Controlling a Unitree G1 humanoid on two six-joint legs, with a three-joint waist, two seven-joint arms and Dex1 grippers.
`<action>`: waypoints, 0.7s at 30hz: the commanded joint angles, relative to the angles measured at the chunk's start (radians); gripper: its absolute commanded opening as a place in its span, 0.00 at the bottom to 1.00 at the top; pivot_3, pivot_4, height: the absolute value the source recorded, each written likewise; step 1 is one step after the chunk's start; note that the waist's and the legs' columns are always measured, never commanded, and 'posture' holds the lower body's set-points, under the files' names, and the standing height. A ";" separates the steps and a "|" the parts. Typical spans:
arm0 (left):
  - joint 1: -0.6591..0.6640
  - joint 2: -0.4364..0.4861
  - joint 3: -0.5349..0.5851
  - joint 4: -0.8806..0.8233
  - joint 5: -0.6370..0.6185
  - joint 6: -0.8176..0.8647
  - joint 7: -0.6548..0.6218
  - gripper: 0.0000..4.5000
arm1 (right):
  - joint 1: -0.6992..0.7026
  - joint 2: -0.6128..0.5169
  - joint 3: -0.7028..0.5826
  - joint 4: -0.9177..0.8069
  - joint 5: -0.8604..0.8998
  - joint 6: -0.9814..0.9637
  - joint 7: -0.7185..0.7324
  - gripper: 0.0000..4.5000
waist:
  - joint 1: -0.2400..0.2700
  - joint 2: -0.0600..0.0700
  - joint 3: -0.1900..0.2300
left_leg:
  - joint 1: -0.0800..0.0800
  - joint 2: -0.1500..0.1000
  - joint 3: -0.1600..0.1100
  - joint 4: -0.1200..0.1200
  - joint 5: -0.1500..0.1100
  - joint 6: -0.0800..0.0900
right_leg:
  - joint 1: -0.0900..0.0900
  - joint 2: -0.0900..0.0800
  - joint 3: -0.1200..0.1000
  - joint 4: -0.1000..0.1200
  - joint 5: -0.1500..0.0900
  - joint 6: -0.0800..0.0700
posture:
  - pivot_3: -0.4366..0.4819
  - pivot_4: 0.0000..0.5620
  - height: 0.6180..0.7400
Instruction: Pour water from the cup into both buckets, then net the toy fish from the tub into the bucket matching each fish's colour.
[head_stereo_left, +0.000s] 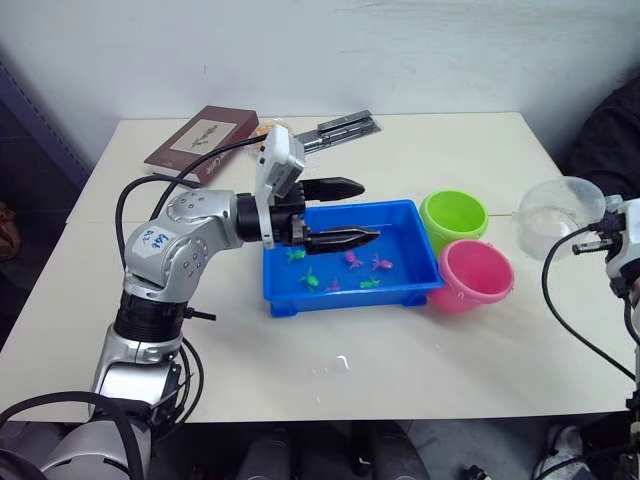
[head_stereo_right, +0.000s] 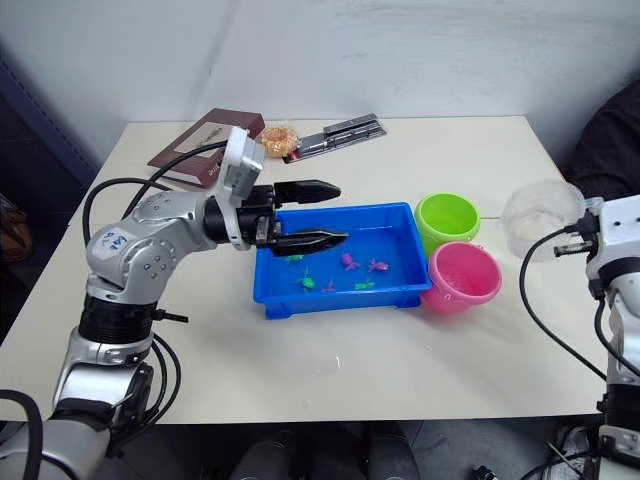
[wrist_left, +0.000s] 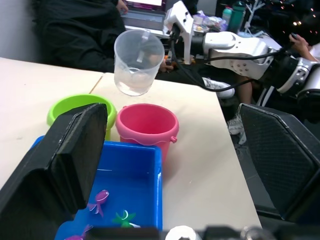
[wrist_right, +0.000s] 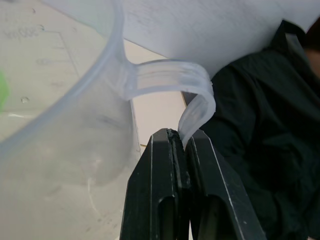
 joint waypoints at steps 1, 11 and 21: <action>-0.033 -0.012 0.012 -0.006 0.009 -0.028 0.005 1.00 | -0.081 0.023 -0.016 0.018 0.020 0.018 -0.045 0.01 | -0.001 0.000 0.000 | 0.000 0.000 0.000 0.000 0.000 0.000 | 0.000 0.000 0.000 0.000 0.000 0.000 | 0.48 0.27 1.00; -0.044 -0.016 0.016 0.024 0.031 -0.036 0.004 1.00 | -0.242 0.007 0.205 0.216 -0.264 -0.190 -0.214 0.01 | -0.002 0.000 0.000 | -0.001 -0.001 0.001 -0.001 0.000 0.000 | -0.002 0.000 0.000 0.001 0.000 0.000 | 0.48 0.27 1.00; -0.037 -0.006 0.020 0.059 0.064 -0.066 -0.002 1.00 | -0.397 -0.044 0.402 0.391 -0.503 -0.385 -0.306 0.01 | -0.006 0.000 0.000 | -0.001 -0.001 0.001 -0.001 0.000 0.001 | -0.002 0.000 0.000 0.000 0.000 0.000 | 0.48 0.27 1.00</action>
